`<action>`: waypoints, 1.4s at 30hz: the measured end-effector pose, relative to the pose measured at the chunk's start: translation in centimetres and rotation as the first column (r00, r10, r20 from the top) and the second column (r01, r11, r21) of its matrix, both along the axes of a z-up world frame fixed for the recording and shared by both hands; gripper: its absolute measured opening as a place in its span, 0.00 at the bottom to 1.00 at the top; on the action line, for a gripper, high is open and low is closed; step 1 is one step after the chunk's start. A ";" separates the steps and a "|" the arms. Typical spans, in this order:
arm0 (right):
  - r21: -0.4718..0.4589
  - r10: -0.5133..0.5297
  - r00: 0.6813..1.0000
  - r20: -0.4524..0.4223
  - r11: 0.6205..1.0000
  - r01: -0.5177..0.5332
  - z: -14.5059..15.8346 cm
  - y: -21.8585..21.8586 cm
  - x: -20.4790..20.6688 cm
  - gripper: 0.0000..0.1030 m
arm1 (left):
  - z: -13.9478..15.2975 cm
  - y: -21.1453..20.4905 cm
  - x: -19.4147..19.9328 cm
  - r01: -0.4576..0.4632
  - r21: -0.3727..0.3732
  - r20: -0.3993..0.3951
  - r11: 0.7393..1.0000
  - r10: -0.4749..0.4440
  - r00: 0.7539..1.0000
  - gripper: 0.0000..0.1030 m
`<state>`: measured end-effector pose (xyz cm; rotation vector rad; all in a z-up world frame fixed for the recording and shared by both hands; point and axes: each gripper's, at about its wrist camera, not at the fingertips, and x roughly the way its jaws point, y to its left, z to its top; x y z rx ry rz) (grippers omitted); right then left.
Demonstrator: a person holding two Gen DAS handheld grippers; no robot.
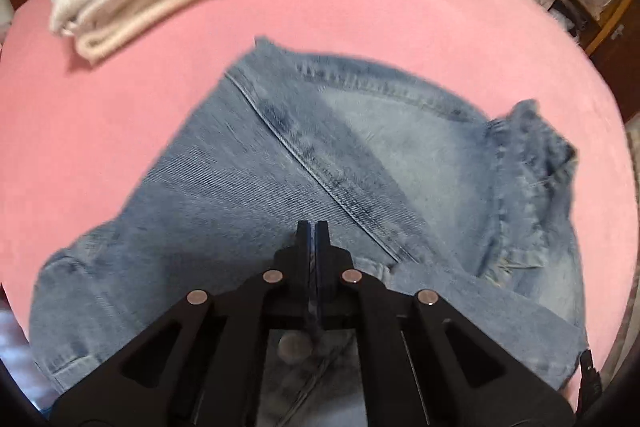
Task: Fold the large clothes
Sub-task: 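Move both grippers open over the jacket toward its hem, then grasp the jacket hem with both grippers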
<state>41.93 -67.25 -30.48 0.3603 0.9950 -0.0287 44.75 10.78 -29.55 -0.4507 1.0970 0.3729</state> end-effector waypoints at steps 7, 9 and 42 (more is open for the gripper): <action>0.230 -0.027 0.997 -0.071 0.972 0.042 1.9 3.6 -7.1 0.00 | 3.2 -1.7 -6.4 0.194 -0.012 0.014 0.981 -0.194 0.981 0.00; 0.202 -0.014 0.995 -0.095 0.979 0.033 2.3 5.2 -9.9 0.02 | 4.4 -1.9 -8.5 0.262 0.007 -0.016 0.965 -0.262 0.965 0.00; 0.006 -0.194 0.957 -0.214 0.980 0.200 4.5 11.9 -51.9 0.71 | -0.3 17.9 -35.7 0.448 -0.130 -0.325 0.884 -0.465 0.824 0.61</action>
